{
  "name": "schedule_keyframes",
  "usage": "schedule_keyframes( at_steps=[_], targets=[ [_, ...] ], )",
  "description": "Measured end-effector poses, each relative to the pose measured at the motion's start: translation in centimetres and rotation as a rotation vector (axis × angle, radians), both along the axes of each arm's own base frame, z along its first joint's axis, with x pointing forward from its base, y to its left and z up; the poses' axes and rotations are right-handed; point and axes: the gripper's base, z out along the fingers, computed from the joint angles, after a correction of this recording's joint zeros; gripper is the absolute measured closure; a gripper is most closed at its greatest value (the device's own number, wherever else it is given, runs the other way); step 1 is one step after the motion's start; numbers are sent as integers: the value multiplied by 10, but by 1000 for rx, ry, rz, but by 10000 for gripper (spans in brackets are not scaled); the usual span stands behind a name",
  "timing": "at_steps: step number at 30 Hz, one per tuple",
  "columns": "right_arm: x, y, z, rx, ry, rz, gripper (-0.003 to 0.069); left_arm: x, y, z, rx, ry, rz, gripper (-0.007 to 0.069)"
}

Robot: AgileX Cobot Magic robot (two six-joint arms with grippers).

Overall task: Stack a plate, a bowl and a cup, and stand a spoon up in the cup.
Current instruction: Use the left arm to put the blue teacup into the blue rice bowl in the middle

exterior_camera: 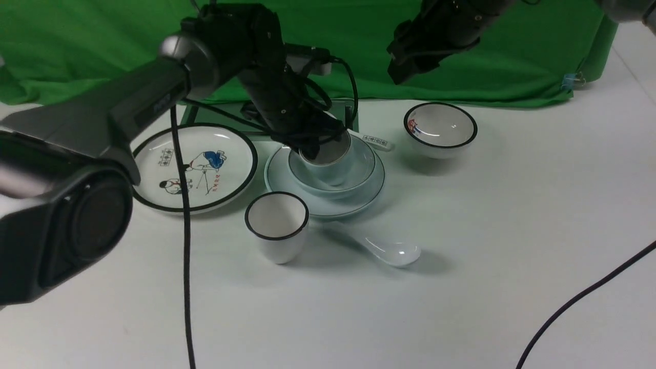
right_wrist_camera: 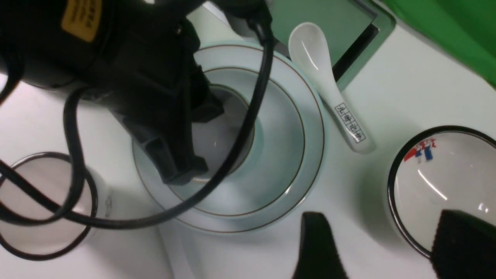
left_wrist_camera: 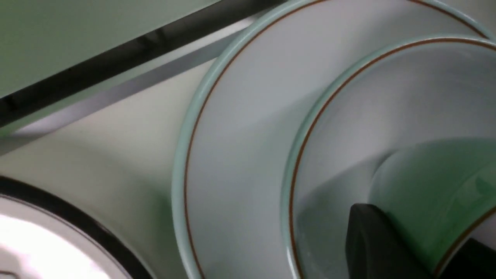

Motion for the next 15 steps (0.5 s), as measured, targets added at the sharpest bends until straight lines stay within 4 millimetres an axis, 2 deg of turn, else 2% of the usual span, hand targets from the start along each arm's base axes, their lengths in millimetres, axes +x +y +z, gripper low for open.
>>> schedule_keyframes(
  at_steps=[10, 12, 15],
  targets=[
    [0, 0, 0, -4, -3, 6, 233, 1, 2, 0, 25, -8, 15, 604],
    [0, 0, 0, -4, -2, 6, 233, 1, 2, 0, 28, -12, 15, 560],
    [-1, 0, 1, -3, -2, 7, 233, 2, 2, 1, 24, -25, 17, 425]
  ],
)
